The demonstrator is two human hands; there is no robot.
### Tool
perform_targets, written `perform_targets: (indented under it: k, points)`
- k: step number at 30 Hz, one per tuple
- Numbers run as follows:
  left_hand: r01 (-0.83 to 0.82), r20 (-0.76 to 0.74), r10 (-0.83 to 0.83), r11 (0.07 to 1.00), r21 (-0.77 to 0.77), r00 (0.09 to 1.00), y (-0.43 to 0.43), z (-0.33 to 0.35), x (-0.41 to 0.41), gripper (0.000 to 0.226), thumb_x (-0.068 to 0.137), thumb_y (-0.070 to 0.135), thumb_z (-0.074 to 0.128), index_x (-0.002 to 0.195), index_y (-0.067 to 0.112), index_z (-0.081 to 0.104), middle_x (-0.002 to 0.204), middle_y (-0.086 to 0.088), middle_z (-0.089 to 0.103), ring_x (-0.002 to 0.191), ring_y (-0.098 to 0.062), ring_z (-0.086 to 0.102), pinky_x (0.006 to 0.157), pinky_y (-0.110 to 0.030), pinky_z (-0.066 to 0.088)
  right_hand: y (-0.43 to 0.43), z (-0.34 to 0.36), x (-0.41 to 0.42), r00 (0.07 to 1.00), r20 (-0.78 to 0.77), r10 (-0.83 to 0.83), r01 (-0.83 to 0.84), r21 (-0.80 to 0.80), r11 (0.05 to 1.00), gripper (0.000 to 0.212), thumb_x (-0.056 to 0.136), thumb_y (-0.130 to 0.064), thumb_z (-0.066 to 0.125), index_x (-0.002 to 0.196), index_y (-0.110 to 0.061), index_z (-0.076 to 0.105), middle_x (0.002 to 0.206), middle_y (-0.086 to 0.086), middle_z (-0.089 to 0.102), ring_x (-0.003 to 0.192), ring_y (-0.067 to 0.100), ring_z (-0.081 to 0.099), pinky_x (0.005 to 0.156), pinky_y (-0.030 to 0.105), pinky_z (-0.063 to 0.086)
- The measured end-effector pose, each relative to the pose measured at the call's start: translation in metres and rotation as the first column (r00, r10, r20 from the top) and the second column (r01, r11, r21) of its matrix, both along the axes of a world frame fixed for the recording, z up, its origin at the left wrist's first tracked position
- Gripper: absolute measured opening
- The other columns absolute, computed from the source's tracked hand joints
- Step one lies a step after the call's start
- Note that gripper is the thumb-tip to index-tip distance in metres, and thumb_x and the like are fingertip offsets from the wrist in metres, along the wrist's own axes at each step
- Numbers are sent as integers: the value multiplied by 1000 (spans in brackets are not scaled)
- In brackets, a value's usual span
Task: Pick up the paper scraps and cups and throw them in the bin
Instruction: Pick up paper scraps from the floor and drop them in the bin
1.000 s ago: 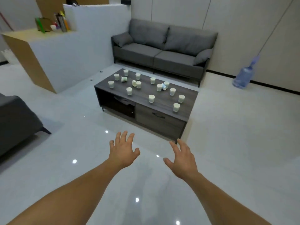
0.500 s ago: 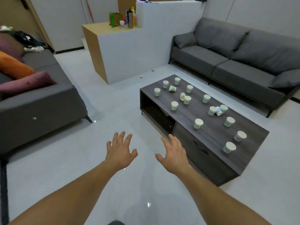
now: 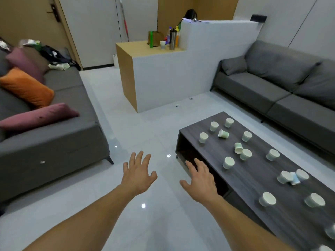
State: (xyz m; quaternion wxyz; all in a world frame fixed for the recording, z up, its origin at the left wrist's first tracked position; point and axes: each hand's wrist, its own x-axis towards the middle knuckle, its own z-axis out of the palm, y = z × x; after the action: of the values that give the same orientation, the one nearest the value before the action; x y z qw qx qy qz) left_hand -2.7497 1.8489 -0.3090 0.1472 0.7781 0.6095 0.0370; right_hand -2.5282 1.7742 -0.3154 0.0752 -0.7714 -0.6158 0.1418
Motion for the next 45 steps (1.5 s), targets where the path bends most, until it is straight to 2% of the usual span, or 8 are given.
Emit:
perform_targets:
  k: [8, 15, 22, 28, 36, 45]
  points:
    - [55, 16, -56, 998, 28, 998, 186, 9, 39, 71, 90, 54, 39, 151, 29, 11, 161, 0, 1, 147, -27, -8, 115, -50, 10, 170, -7, 30, 998, -2, -57, 57, -45, 997, 76, 89, -59, 48, 152, -35, 14, 162, -1, 5, 149, 21, 1, 116, 46, 20]
    - [30, -13, -29, 999, 18, 999, 351, 16, 75, 71, 91, 53, 39, 151, 30, 10, 161, 1, -1, 147, -26, -9, 116, -50, 9, 353, -8, 63, 998, -55, 7, -9, -36, 999, 77, 90, -57, 49, 153, -33, 13, 162, 1, 2, 149, 23, -1, 116, 48, 19]
    - [17, 7, -17, 1000, 1, 1000, 493, 19, 108, 71, 91, 53, 40, 151, 29, 12, 161, 0, 2, 147, -26, -7, 115, -49, 11, 503, 2, 103, 999, -25, 38, -39, -32, 999, 76, 91, -56, 46, 154, -31, 11, 162, 3, 2, 148, 24, 0, 116, 49, 21]
    - [103, 19, -102, 994, -30, 995, 639, -3, 140, 72, 90, 52, 41, 151, 28, 12, 160, -1, 4, 147, -27, -4, 115, -48, 14, 636, -17, 129, 1000, 1, -28, 28, -61, 998, 76, 92, -57, 46, 154, -31, 10, 162, 1, 1, 148, 23, 0, 114, 45, 23]
    - [251, 45, -249, 966, -64, 968, 834, -3, 192, 72, 91, 52, 41, 151, 26, 13, 160, -3, 8, 147, -28, 1, 115, -48, 16, 791, -15, 167, 975, -25, -219, 217, -73, 973, 76, 91, -57, 48, 154, -33, 13, 162, -1, 4, 148, 21, 5, 113, 43, 26]
    - [356, 7, -359, 923, -148, 933, 999, -31, 298, 72, 90, 52, 41, 151, 27, 12, 160, -2, 6, 147, -26, 0, 115, -47, 16, 933, -47, 262, 961, -44, -271, 260, -169, 951, 79, 92, -55, 49, 155, -30, 8, 162, 0, 1, 148, 23, 4, 113, 43, 26]
